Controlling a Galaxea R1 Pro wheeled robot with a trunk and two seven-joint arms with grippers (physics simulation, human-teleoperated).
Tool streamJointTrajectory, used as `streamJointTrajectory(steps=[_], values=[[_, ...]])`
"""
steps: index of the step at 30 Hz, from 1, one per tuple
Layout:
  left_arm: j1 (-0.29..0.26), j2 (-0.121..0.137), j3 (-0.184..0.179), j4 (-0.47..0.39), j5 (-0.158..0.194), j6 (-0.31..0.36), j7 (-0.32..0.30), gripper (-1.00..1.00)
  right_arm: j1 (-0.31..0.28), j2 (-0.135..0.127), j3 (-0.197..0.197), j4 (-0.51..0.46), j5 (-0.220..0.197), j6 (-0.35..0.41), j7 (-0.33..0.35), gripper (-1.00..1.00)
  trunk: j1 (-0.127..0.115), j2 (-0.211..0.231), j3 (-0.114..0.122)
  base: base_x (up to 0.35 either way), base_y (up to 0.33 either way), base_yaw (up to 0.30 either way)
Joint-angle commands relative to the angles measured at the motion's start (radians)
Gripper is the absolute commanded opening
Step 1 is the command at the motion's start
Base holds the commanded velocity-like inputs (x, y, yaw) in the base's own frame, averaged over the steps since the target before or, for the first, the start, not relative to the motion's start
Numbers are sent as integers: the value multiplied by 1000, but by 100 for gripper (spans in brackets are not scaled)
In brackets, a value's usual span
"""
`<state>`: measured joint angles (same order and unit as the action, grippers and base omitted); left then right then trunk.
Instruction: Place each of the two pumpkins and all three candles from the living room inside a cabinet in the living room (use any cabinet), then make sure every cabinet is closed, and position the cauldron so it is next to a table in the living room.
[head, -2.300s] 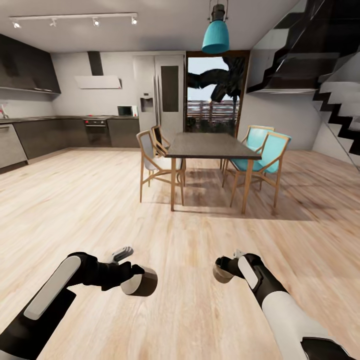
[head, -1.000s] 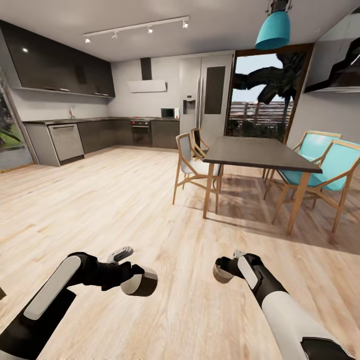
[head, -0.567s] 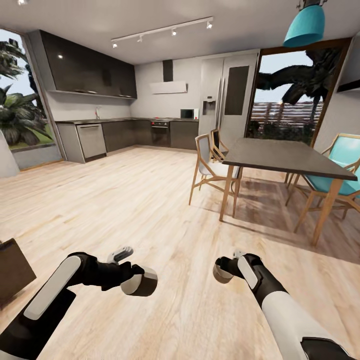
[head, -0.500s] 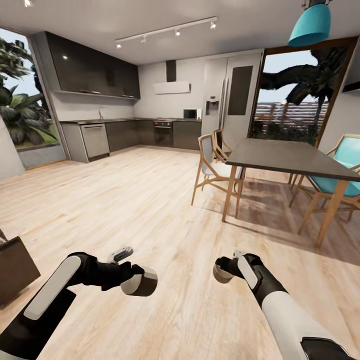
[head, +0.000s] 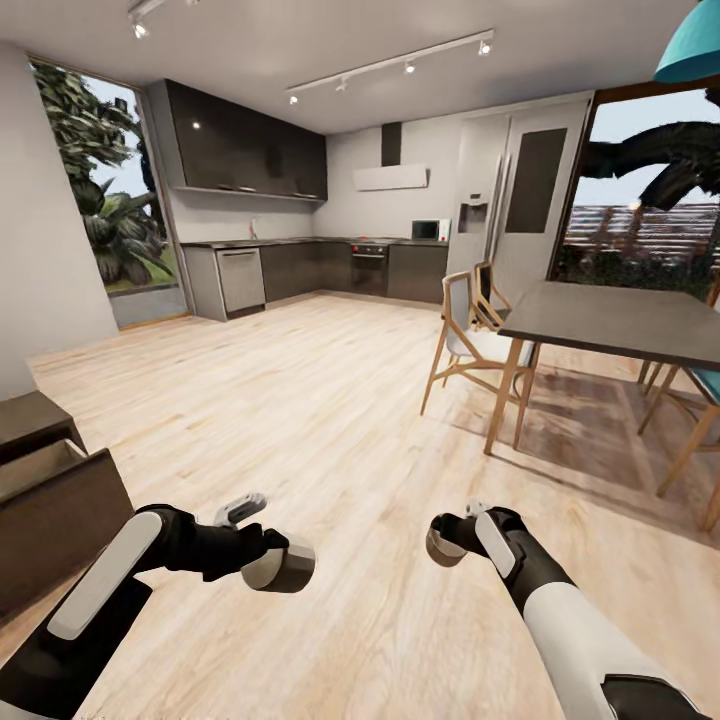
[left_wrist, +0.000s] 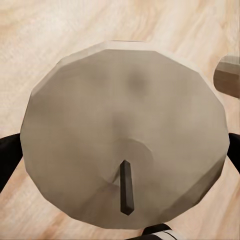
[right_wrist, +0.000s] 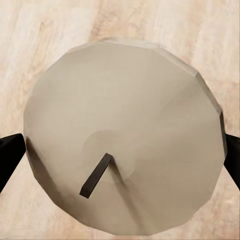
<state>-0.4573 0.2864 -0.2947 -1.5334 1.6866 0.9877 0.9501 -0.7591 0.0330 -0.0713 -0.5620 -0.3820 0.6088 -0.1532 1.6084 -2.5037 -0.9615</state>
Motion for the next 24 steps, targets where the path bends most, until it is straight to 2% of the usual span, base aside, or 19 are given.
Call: streamJointTrajectory(steps=[1,24], values=[[-1,0,-1,-1,10,0,9,-100,0,1,-4,-2,-12,3,-8,-100,0,-1,-1,0,0,282],[-1,-5,-4,-1,10,0,9,-100,0,1,-4,-2,-9,5,-7,-100,0,-1,6,0,0,282]])
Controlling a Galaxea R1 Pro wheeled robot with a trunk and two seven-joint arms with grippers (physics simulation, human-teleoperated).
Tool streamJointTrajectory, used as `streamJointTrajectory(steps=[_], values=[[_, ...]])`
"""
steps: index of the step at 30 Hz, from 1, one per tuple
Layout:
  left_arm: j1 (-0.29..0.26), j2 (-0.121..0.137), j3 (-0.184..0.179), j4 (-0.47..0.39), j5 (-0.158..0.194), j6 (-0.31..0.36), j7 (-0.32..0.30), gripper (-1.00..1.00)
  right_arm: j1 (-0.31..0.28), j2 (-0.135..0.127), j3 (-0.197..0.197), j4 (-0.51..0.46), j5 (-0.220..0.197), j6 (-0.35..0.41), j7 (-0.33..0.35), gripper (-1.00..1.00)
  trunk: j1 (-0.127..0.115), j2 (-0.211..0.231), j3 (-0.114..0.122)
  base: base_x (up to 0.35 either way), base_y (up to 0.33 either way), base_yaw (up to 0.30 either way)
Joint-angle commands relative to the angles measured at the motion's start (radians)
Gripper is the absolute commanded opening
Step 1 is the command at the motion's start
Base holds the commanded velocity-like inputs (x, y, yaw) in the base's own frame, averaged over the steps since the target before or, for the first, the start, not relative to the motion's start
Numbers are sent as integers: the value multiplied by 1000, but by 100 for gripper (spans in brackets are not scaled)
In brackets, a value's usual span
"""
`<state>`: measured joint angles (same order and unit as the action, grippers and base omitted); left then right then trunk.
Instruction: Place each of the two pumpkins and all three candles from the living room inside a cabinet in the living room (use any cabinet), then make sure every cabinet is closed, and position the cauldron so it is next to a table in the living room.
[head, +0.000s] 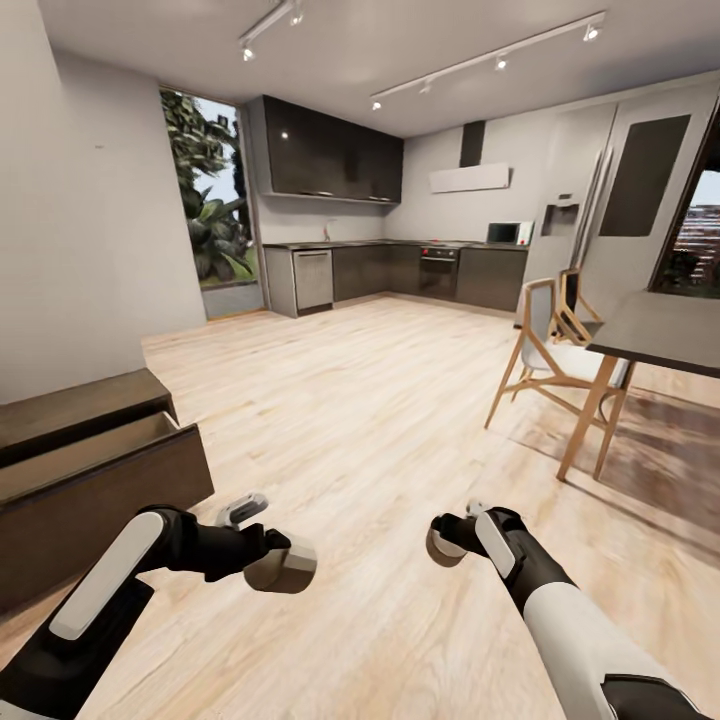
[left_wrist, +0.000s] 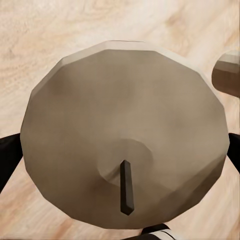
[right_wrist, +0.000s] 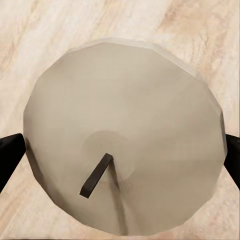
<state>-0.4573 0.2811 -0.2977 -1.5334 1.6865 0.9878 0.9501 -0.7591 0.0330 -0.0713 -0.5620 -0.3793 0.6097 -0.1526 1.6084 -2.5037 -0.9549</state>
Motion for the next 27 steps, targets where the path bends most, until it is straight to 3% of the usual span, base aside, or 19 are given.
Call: streamJointTrajectory(steps=[1,14,27], values=[[-1,0,-1,-1,10,0,9,-100,0,1,-4,-2,-12,3,-8,-100,0,-1,-1,0,0,284],[-1,0,-1,0,10,0,9,-100,0,1,-4,-1,-12,2,-7,-100,0,-1,-1,8,-8,285],[-1,0,-1,-1,10,0,9,-100,0,1,-4,-1,-12,2,-7,-100,0,-1,-1,177,-162,287]])
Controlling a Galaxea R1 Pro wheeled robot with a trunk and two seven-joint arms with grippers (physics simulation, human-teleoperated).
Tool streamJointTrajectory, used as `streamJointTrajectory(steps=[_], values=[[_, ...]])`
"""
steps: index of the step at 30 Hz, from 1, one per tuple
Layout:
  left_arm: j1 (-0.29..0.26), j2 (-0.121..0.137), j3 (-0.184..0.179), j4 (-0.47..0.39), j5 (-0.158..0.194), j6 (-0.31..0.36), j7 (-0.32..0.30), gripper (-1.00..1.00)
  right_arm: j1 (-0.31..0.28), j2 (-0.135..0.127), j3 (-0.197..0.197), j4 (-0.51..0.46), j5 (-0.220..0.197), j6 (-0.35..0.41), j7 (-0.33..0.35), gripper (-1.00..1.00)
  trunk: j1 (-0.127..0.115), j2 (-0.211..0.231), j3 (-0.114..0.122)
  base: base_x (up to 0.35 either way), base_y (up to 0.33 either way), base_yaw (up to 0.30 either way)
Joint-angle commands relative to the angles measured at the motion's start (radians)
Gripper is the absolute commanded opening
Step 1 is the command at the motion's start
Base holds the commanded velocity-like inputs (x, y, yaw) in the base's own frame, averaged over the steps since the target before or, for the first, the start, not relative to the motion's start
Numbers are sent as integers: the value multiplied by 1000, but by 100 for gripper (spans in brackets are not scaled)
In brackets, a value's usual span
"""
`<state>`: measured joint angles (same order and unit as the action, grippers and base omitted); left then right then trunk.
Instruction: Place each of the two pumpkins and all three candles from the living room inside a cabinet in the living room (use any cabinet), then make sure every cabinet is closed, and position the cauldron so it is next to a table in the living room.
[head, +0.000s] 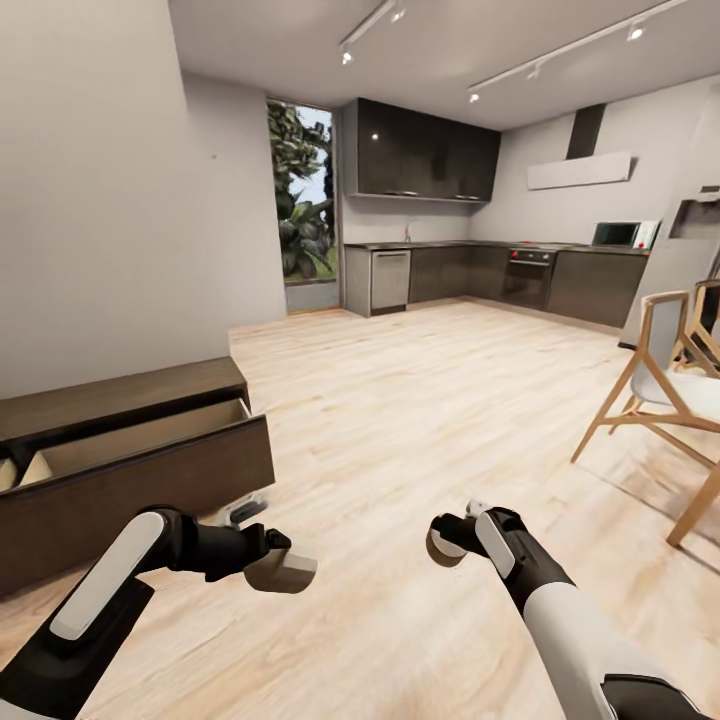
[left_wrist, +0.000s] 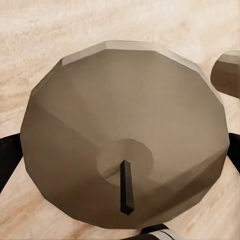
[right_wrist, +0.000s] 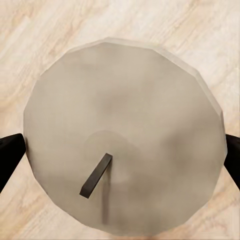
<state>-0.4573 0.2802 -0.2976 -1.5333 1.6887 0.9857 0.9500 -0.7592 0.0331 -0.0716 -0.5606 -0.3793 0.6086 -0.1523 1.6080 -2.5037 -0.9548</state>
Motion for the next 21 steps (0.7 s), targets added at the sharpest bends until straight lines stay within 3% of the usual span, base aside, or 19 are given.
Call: streamJointTrajectory(steps=[1,7,21], values=[[-1,0,-1,-1,8,2,9,-100,0,1,-4,-3,-12,3,-7,-100,0,0,-1,215,-186,287],[-1,0,-1,-1,8,2,9,-100,0,1,-4,-3,-12,4,-7,-100,0,0,-1,115,-102,287],[-1,-13,0,-1,7,1,15,-100,0,1,-4,-3,-12,4,-7,-100,0,0,-1,4,-3,287]])
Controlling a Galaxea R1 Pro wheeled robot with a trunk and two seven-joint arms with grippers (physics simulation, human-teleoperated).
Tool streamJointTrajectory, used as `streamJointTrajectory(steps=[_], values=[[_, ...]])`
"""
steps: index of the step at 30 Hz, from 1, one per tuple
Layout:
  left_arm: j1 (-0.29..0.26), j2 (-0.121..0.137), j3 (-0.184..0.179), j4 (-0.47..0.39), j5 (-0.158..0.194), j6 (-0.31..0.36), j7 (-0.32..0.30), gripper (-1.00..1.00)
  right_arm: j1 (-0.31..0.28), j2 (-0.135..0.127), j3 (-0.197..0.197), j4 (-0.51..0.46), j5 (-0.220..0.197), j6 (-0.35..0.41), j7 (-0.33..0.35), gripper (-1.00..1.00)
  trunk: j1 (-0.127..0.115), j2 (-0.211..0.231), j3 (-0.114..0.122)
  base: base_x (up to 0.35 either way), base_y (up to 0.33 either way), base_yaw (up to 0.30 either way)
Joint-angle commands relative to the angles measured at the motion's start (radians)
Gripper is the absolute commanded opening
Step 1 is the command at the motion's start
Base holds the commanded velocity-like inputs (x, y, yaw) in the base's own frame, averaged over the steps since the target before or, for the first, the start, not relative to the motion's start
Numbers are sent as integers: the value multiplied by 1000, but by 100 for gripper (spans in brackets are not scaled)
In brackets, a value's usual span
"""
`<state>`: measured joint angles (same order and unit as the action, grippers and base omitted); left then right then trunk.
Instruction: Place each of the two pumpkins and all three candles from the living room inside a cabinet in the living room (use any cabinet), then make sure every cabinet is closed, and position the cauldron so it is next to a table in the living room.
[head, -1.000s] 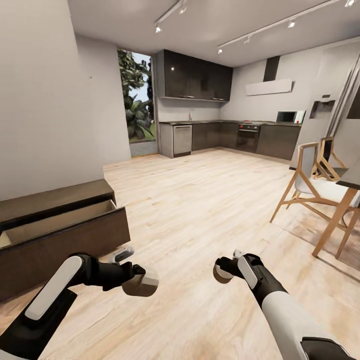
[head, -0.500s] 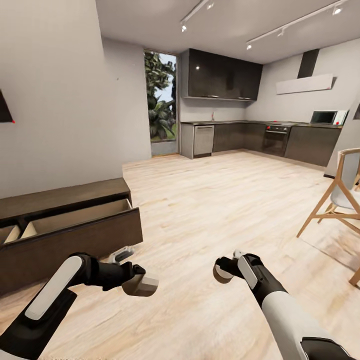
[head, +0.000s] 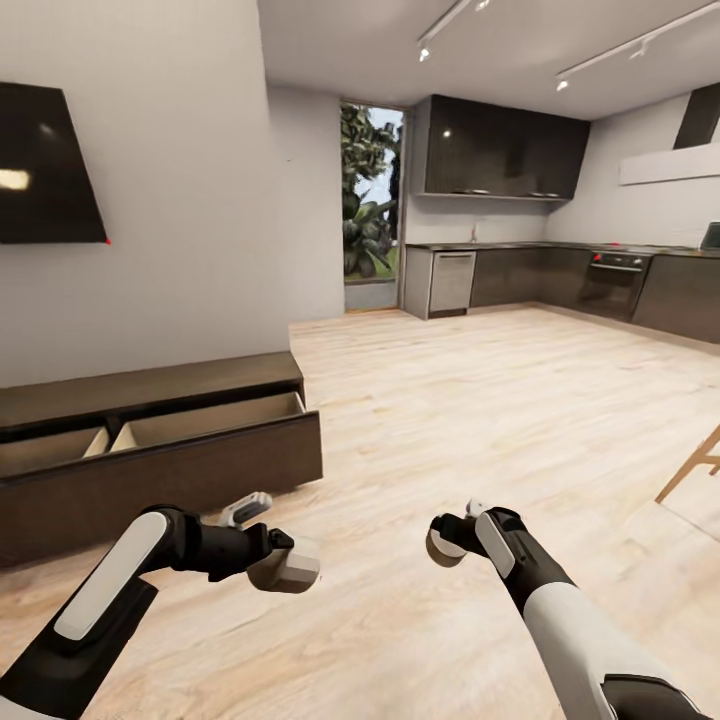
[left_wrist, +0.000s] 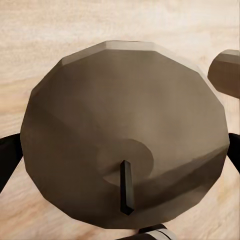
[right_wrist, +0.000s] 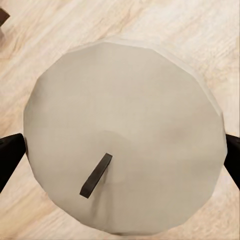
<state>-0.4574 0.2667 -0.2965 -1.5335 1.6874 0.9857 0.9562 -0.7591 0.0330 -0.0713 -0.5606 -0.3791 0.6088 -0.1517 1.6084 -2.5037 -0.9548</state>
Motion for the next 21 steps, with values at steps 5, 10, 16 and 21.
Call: streamJointTrajectory(steps=[5,10,16,21], values=[[-2,-1,-1,-1,8,1,9,-100,0,1,-4,-3,-12,3,-8,-100,0,-1,-1,0,0,287],[-1,-5,-1,-1,9,1,9,-100,0,1,-4,-3,-12,3,-8,-100,-1,0,3,0,0,287],[-1,-7,-1,1,7,1,11,-100,0,1,-4,-3,-12,3,-9,-100,-3,1,26,0,0,287],[-1,-7,0,1,6,1,12,-100,0,1,-4,-2,-11,3,-9,-100,-6,2,45,0,0,287]])
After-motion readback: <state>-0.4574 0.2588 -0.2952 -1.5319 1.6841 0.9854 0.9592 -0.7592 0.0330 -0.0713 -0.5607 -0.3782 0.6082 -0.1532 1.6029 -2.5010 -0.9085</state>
